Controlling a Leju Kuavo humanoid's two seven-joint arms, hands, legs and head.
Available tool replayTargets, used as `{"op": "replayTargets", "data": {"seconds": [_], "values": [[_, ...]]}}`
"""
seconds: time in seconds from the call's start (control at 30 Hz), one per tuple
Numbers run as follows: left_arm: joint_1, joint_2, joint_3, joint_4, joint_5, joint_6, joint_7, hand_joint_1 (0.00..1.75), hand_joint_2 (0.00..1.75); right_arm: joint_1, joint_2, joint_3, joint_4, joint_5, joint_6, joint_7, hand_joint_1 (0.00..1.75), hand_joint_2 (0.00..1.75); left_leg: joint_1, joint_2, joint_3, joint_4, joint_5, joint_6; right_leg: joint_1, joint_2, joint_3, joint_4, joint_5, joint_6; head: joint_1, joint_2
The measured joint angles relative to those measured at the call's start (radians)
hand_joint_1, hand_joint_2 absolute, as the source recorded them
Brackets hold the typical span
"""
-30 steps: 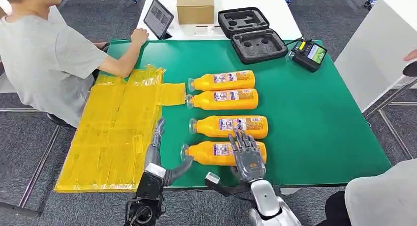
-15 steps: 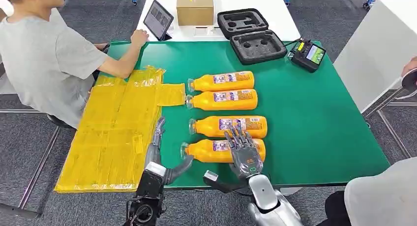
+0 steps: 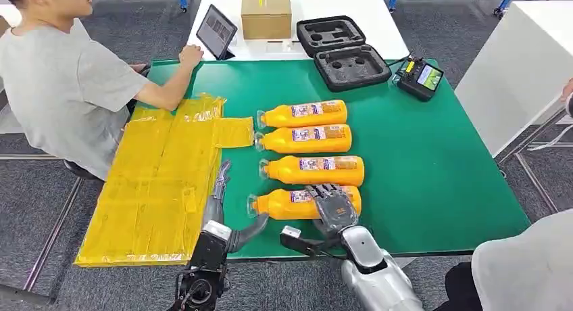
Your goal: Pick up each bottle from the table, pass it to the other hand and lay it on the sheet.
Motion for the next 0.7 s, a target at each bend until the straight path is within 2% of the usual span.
{"op": "replayTargets", "data": {"seconds": [0.23, 0.43, 0.53, 0.57, 0.63, 0.7], "values": [[-0.007, -0.006, -0.008, 0.011, -0.01, -0.006, 0.0, 0.0, 1.75, 0.019, 0.004, -0.034, -0.024, -0.134, 0.018, -0.109, 1.75, 1.75, 0.0, 0.001, 0.01, 0.0, -0.006, 0.002, 0.0, 0.001, 0.011, -0.001, -0.004, 0.0, 0.001, 0.0], [-0.007, -0.008, -0.012, 0.011, -0.012, -0.006, 0.0, 0.0, 1.75, 0.037, 0.007, -0.051, -0.05, -0.17, 0.023, -0.142, 1.75, 1.75, 0.0, 0.005, 0.019, 0.0, -0.009, 0.001, 0.0, 0.005, 0.019, -0.001, -0.006, 0.0, 0.0, 0.0], [-0.008, -0.008, -0.014, 0.011, -0.018, -0.002, 0.0, 0.0, 1.75, 0.058, 0.011, -0.068, -0.088, -0.324, 0.044, -0.258, 1.75, 1.75, 0.001, 0.007, 0.023, 0.0, -0.013, -0.001, 0.001, 0.006, 0.023, -0.001, -0.008, -0.002, 0.0, 0.0], [-0.008, -0.008, -0.014, 0.011, -0.018, 0.001, 0.0, 0.0, 1.75, 0.071, 0.014, -0.074, -0.108, -0.406, 0.072, -0.313, 1.75, 1.75, 0.001, 0.008, 0.022, 0.0, -0.013, -0.001, 0.001, 0.007, 0.031, 0.0, -0.008, -0.002, 0.001, 0.0], [-0.009, -0.008, -0.015, 0.011, -0.013, 0.006, 0.0, 0.0, 1.75, 0.111, 0.027, -0.084, -0.169, -0.573, 0.147, -0.411, 1.75, 1.75, 0.001, 0.008, 0.02, 0.0, -0.012, -0.001, 0.001, 0.008, 0.029, 0.0, -0.007, -0.003, 0.0, 0.0], [-0.009, -0.011, -0.015, 0.01, 0.011, 0.016, 0.0, 0.0, 1.75, 0.155, 0.043, -0.091, -0.234, -0.709, 0.204, -0.456, 1.75, 1.75, 0.002, 0.006, 0.017, 0.0, -0.011, -0.001, 0.003, 0.007, 0.027, 0.0, -0.007, -0.003, 0.0, 0.0]]}}
